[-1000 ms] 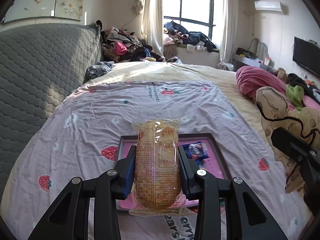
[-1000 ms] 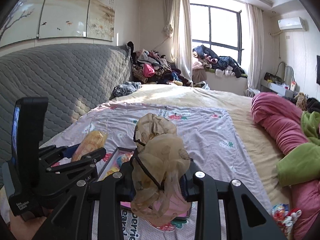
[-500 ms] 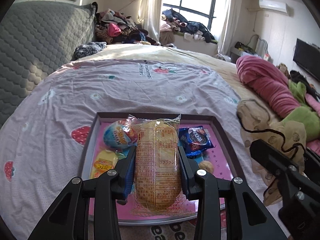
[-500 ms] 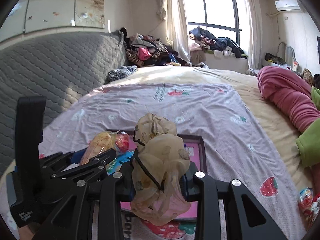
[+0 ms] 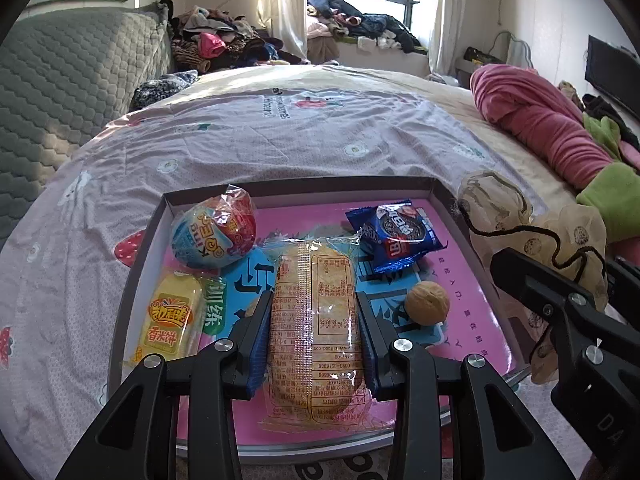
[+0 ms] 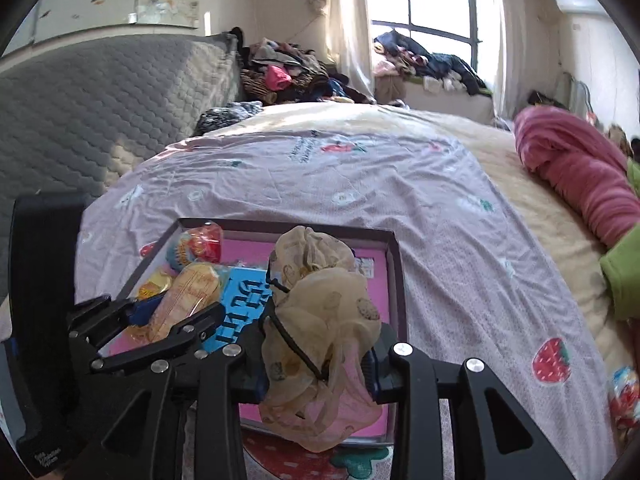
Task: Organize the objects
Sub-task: 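Lower the orange bread packet and mesh bag into the pink tray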
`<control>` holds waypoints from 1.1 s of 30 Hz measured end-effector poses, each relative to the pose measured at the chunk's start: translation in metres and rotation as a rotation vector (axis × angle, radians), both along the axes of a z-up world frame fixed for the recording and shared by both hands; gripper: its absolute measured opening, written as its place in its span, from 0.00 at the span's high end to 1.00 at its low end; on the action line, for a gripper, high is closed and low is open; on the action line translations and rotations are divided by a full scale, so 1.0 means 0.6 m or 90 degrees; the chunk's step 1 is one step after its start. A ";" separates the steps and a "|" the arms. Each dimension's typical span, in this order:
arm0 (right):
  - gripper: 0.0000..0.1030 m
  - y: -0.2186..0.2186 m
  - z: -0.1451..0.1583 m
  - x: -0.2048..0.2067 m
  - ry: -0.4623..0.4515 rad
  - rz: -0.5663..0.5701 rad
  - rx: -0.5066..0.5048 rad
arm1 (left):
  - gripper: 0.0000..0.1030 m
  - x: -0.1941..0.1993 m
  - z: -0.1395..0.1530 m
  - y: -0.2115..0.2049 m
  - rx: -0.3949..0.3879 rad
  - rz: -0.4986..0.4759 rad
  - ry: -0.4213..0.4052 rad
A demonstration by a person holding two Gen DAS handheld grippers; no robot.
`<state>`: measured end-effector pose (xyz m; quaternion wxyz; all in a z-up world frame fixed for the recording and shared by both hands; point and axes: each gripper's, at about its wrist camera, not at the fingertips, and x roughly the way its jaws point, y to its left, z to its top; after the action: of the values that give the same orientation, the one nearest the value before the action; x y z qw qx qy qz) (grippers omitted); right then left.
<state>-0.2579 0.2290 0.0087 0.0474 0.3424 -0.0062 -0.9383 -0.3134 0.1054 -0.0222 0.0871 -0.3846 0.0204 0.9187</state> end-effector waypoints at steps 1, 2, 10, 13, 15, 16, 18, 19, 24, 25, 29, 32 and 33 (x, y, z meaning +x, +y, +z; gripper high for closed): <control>0.65 0.002 -0.003 -0.002 -0.005 -0.002 0.001 | 0.62 -0.002 -0.003 0.002 -0.007 0.000 -0.003; 0.65 0.004 -0.006 -0.004 -0.009 -0.003 -0.001 | 0.62 -0.004 -0.008 0.004 -0.012 0.000 -0.009; 0.65 -0.001 -0.022 -0.012 -0.037 -0.004 0.016 | 0.62 -0.008 -0.024 0.009 -0.017 -0.005 -0.025; 0.65 0.000 -0.027 -0.014 -0.044 -0.008 0.022 | 0.62 -0.007 -0.025 0.007 -0.015 -0.004 -0.025; 0.65 0.002 -0.031 -0.016 -0.049 -0.010 0.021 | 0.62 -0.007 -0.026 0.007 -0.017 -0.005 -0.023; 0.65 0.003 -0.033 -0.017 -0.053 -0.012 0.024 | 0.62 -0.006 -0.026 0.007 -0.017 -0.005 -0.023; 0.65 0.005 -0.038 -0.020 -0.064 -0.012 0.025 | 0.62 -0.006 -0.026 0.008 -0.015 -0.009 -0.024; 0.65 0.006 -0.041 -0.021 -0.069 -0.013 0.026 | 0.62 -0.006 -0.027 0.010 -0.018 -0.011 -0.025; 0.64 0.006 -0.046 -0.022 -0.076 -0.013 0.025 | 0.62 -0.002 -0.031 0.019 -0.021 -0.022 -0.029; 0.64 0.007 -0.046 -0.022 -0.077 -0.011 0.022 | 0.62 -0.002 -0.031 0.020 -0.026 -0.022 -0.030; 0.64 0.008 -0.048 -0.023 -0.080 -0.008 0.020 | 0.62 0.001 -0.034 0.021 -0.022 -0.025 -0.035; 0.64 0.006 -0.054 -0.026 -0.092 -0.006 0.022 | 0.62 -0.001 -0.040 0.022 -0.025 -0.024 -0.046; 0.64 0.005 -0.057 -0.027 -0.095 -0.005 0.022 | 0.62 -0.001 -0.042 0.024 -0.024 -0.025 -0.048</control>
<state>-0.2742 0.2321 -0.0253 0.0371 0.4123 0.0049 -0.9103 -0.3139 0.1196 -0.0476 0.0989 -0.4199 0.0418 0.9012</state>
